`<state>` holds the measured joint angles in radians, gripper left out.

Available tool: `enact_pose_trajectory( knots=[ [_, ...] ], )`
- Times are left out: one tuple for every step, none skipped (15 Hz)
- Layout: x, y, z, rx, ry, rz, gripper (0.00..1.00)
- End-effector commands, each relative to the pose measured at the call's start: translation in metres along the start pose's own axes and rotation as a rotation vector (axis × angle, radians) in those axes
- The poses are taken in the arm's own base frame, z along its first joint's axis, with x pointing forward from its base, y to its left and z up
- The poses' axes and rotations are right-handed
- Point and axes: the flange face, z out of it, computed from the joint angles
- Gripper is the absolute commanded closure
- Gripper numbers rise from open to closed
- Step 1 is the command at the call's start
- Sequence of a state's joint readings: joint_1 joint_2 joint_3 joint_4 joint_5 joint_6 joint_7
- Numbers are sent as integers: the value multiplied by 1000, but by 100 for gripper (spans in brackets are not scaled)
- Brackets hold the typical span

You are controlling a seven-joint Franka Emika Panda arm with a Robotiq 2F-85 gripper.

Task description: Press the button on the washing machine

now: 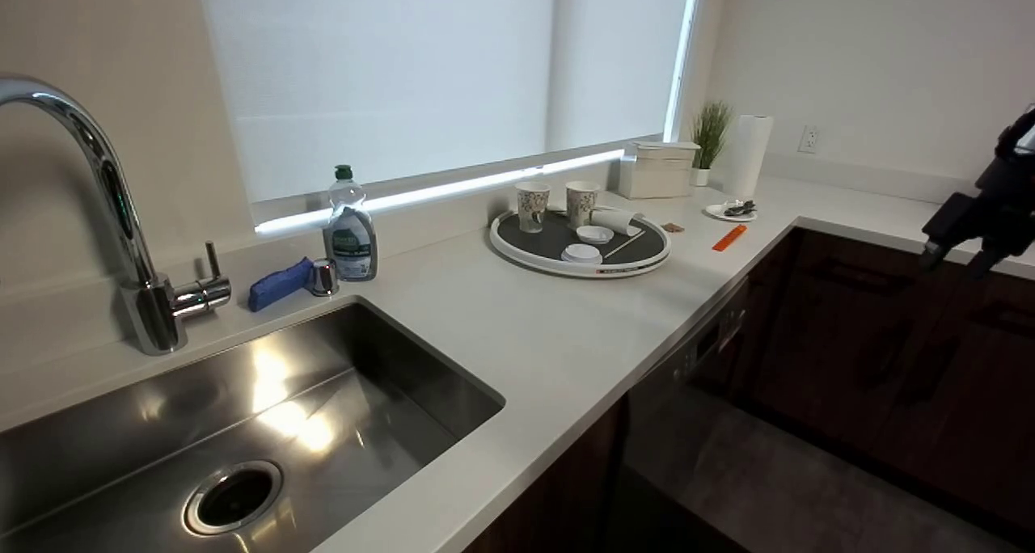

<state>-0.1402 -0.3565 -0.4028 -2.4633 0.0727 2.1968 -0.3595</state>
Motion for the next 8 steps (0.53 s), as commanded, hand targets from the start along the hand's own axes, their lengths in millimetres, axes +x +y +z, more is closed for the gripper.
enact_pose_trajectory(
  knots=[
    [23, 18, 43, -27, 45, -76, 0],
    [28, 19, 53, -26, 56, -103, 0],
    [34, 19, 64, -14, 53, -129, 0],
    [38, 19, 75, 2, 34, -154, 0],
    [43, 19, 86, 14, 11, -179, 0],
    [46, 20, 96, 24, -11, -200, 0],
    [50, 22, 104, 39, -32, -201, 0],
    [36, 16, 86, 13, 2, -176, 0]
  ],
)
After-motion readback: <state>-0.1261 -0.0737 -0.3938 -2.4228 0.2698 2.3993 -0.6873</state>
